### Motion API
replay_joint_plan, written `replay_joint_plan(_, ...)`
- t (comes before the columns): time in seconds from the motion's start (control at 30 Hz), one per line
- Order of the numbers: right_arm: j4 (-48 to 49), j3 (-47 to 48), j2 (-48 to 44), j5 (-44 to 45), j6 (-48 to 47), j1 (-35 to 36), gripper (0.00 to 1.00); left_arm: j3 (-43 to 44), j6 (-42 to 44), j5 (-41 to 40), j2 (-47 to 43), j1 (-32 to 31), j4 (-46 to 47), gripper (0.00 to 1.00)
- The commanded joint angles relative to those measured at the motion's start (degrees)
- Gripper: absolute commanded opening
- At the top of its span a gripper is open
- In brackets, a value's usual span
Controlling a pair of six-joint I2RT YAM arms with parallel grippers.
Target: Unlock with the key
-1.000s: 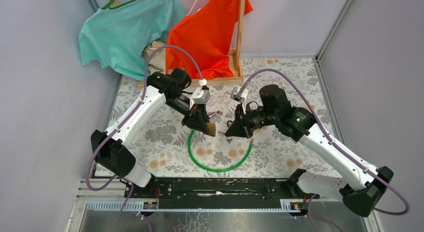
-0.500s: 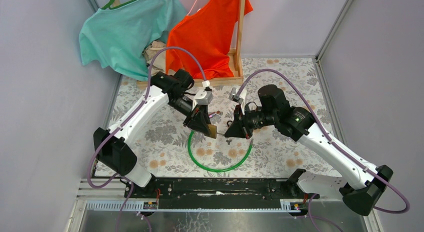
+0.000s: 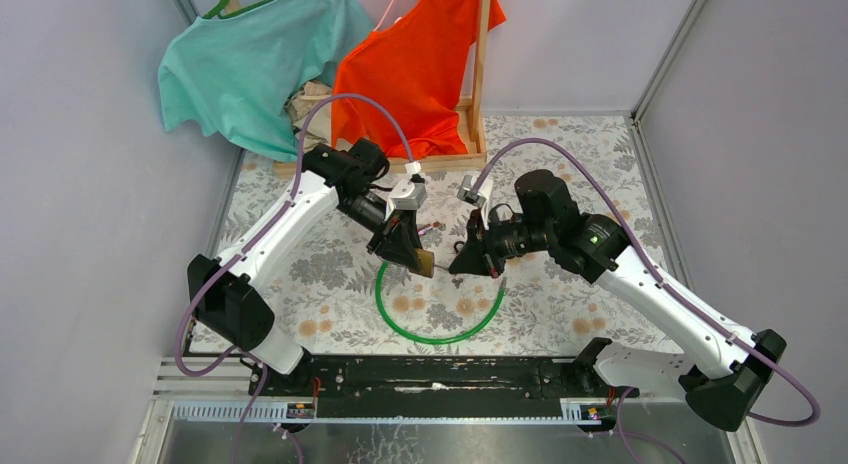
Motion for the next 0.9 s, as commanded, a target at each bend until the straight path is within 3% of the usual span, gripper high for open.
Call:
replay_joint_plan(0.0,1.6,3.3,0.2,0.9,0.2,0.7,0.0,1.6,-0.7,3.2,-0.6,-0.6,-0.8,0.0)
replay_joint_plan(0.63,2.2,6.3,3.6,0.5,-1.0,0.8,0.0,1.8,-0.3,3.1,-0.9,-2.1,-0.8,0.0)
replay_joint_plan(0.87,7.1,3.4,2.7,0.4,1.3,0.8,0.0,2.7,-0.5,8.6,0.5,-2.2,-0.8,0.0)
